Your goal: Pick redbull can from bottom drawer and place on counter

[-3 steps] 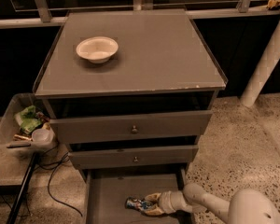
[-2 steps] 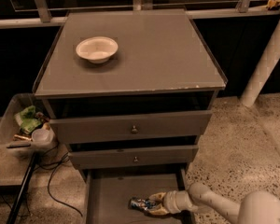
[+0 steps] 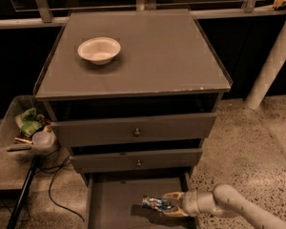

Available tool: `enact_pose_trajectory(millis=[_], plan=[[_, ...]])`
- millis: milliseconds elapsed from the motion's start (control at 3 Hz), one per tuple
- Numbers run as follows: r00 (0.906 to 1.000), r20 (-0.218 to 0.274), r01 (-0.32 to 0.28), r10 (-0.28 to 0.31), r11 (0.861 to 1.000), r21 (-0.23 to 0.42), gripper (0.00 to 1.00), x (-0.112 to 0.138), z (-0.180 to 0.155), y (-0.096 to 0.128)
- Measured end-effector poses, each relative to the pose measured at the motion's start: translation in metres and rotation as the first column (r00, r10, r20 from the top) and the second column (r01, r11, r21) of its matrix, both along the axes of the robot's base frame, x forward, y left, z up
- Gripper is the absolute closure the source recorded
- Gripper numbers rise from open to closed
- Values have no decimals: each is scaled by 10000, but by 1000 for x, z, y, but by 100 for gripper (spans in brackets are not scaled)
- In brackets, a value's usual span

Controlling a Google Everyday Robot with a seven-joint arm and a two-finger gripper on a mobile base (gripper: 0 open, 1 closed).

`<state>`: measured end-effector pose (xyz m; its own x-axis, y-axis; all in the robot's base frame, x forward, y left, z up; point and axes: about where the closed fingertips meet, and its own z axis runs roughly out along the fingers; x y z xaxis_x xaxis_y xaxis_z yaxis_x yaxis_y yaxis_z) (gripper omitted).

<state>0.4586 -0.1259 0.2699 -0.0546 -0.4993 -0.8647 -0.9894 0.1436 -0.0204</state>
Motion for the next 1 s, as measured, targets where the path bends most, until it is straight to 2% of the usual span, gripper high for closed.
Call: enact_pose_trajectory(millis=[333, 667, 1000], plan=[[9986, 389, -362, 354, 9991, 200, 100, -9, 46, -9], [9944, 633, -846, 850, 9964, -83, 100, -11, 95, -8], [9898, 821, -1099, 1161, 9910, -765, 100, 0, 153, 3]])
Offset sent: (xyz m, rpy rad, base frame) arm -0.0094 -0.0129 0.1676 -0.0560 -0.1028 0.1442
